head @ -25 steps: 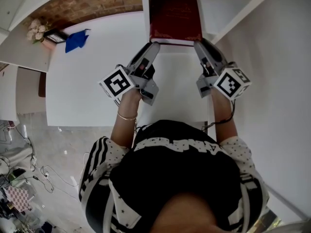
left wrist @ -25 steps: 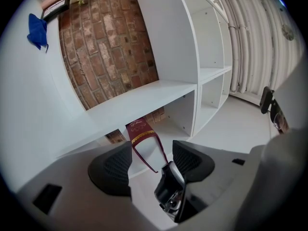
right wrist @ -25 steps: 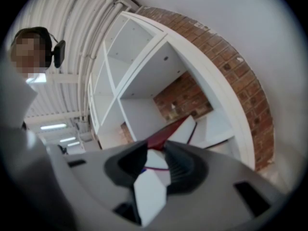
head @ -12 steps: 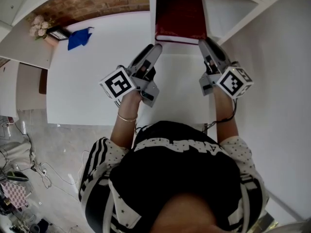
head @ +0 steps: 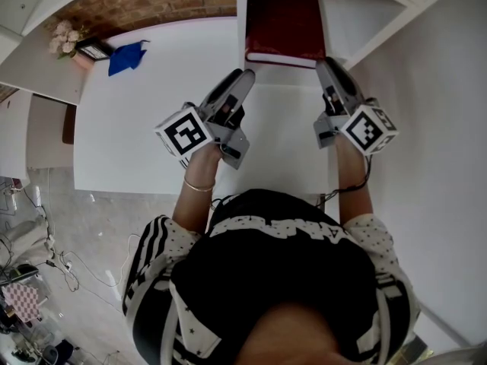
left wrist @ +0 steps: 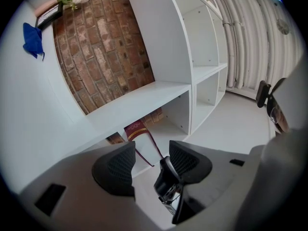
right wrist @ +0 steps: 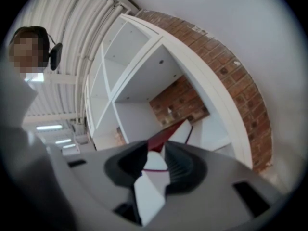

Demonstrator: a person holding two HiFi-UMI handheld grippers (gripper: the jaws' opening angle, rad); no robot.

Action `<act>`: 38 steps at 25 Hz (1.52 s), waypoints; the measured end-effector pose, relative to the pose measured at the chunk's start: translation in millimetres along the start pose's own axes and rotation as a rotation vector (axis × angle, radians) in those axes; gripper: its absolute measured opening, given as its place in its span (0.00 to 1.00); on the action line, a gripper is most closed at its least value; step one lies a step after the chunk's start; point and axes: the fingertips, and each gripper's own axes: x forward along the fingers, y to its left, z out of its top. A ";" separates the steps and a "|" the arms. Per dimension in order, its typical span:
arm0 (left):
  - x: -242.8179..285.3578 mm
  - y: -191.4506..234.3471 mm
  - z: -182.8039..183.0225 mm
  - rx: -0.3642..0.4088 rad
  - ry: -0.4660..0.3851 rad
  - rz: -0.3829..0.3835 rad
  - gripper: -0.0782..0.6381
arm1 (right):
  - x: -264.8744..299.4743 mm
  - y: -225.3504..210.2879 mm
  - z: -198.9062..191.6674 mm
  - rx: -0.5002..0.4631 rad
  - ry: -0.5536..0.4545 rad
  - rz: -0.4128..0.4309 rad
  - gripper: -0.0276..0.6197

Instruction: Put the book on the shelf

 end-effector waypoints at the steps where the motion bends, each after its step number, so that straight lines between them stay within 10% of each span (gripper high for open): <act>1: -1.0 0.6 0.9 0.008 -0.002 0.002 0.43 | -1.4 -1.6 1.0 0.006 -0.012 -0.006 0.23; 14: -5.2 -9.1 2.6 0.143 -0.027 0.006 0.17 | -20.9 7.9 10.6 -0.043 -0.043 0.033 0.11; 25: -1.6 -50.4 -29.7 0.386 0.056 0.009 0.16 | -67.1 20.2 17.6 -0.048 -0.044 0.081 0.10; 38: -8.2 -65.8 -45.8 0.440 0.064 0.015 0.16 | -87.5 30.1 14.9 -0.052 -0.053 0.119 0.09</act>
